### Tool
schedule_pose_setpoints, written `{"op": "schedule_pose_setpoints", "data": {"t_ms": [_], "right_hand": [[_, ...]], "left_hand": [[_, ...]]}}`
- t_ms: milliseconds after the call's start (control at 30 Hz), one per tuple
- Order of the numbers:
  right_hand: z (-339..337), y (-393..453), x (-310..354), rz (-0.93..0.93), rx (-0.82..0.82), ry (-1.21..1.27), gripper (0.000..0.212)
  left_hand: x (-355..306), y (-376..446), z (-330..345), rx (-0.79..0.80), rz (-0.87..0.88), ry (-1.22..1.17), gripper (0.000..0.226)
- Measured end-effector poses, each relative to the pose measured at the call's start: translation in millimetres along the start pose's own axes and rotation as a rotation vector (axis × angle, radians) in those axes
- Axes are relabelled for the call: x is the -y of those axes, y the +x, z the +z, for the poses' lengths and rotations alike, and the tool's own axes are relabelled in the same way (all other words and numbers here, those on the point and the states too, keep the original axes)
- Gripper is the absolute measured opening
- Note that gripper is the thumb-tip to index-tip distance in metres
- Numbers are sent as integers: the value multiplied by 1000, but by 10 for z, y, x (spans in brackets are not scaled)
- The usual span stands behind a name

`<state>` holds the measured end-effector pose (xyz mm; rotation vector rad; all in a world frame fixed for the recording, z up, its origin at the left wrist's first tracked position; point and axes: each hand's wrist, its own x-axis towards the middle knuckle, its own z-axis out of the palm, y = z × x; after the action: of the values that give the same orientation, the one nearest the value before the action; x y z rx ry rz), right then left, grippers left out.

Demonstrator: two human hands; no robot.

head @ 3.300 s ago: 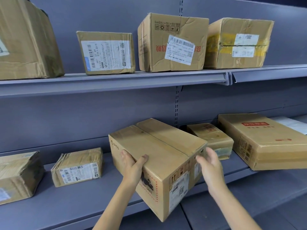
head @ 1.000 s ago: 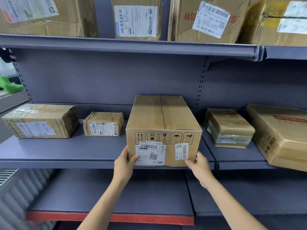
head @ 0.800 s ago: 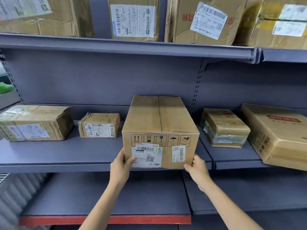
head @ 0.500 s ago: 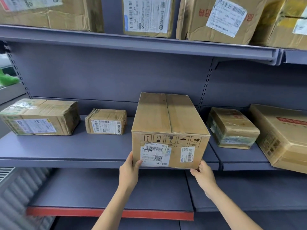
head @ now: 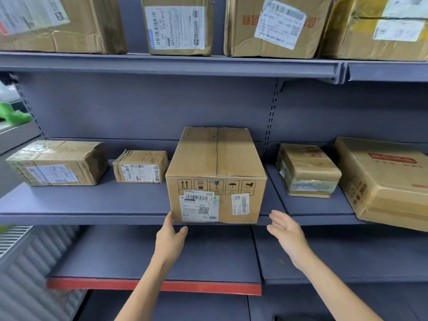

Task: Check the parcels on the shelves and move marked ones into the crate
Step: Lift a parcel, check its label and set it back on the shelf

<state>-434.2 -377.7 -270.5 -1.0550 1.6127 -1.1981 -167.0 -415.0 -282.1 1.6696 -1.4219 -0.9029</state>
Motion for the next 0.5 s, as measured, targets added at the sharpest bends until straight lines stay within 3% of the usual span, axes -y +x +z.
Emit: {"op": "schedule_pose_setpoints", "data": {"t_ms": [267,500], "right_hand": [[-653,-327,2,-53,169,-64,43],[-1435,-485,-12,-46,126,-16,31]], "left_hand": [[-545,-886,500,-110,-34,-99,57],[-944,-1259,1022,103,34,-34,53]]}}
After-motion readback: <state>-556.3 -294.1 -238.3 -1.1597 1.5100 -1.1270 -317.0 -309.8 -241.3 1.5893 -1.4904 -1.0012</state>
